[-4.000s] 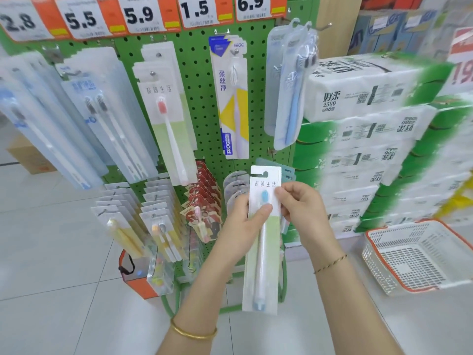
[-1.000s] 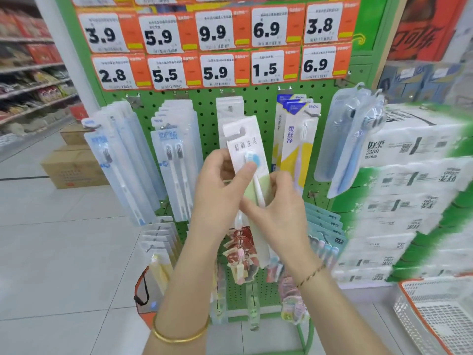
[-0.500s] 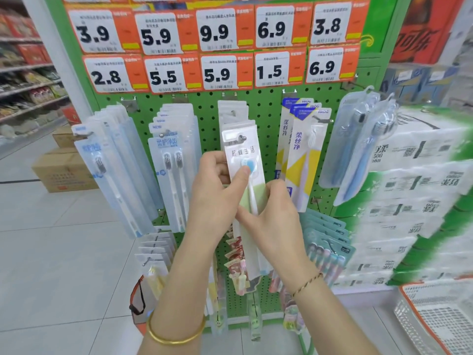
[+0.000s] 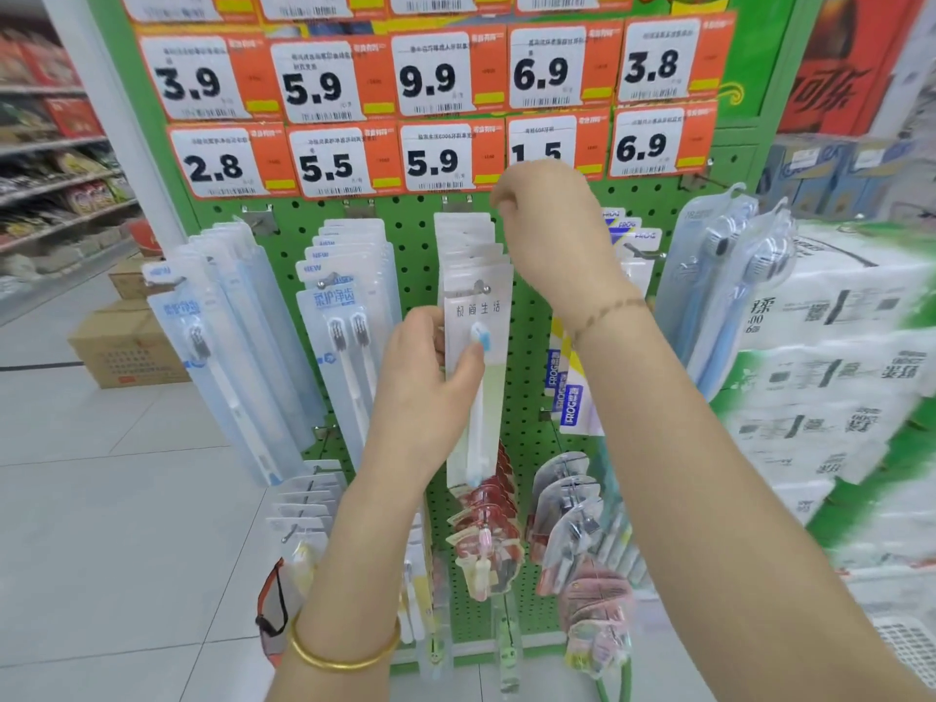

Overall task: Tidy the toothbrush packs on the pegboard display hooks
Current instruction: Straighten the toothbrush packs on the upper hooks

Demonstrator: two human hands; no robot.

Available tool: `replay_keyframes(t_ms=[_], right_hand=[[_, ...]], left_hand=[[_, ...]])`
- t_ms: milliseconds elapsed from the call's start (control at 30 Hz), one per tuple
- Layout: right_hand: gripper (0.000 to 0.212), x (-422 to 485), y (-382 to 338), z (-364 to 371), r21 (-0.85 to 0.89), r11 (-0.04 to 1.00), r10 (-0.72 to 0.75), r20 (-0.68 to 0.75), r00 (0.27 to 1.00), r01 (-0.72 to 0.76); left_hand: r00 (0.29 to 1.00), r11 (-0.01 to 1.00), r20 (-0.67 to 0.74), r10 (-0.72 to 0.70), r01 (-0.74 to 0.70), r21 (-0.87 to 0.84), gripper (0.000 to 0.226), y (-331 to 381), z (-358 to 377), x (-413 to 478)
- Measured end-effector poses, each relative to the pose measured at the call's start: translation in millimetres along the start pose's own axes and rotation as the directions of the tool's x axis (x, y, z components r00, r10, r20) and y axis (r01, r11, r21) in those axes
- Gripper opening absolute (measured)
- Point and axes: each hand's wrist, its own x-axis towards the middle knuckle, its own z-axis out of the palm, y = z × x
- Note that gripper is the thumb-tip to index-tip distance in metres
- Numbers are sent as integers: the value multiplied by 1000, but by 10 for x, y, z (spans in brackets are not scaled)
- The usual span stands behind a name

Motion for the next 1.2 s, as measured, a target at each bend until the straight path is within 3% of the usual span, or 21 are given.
replay_keyframes(t_ms=[133,367,500,767,934,1067,1201], right_hand=[[22,389,-22,179,-60,997,59,188,980,-48],[15,432,58,322,55,994,88,186,979,-99],[33,412,52,257,51,990,120,204,972,-133],[18,218,50,93,-3,993,114,99,989,-114],[21,-76,64,-41,-42,991,128,35,991,-126],[36,-383,100,-175,-84,988,129,8,992,-127],[21,-712,249,-262,-82,989,117,-54,992,-121]], left_hand=[[1000,1000,9,-27,27,10,16,12,6,-21],[1000,999,-9,-21,21,27,26,49,-22,-45],[999,999,-33,-22,23,25,33,71,-24,-47],[971,983,-214,102,-65,172,60,120,-1,-141],[935,971,-298,193,-138,196,55,135,66,-242],[898,968,-369,239,-193,159,47,179,149,-335],[864,953,-403,302,-286,101,35,247,289,-507]])
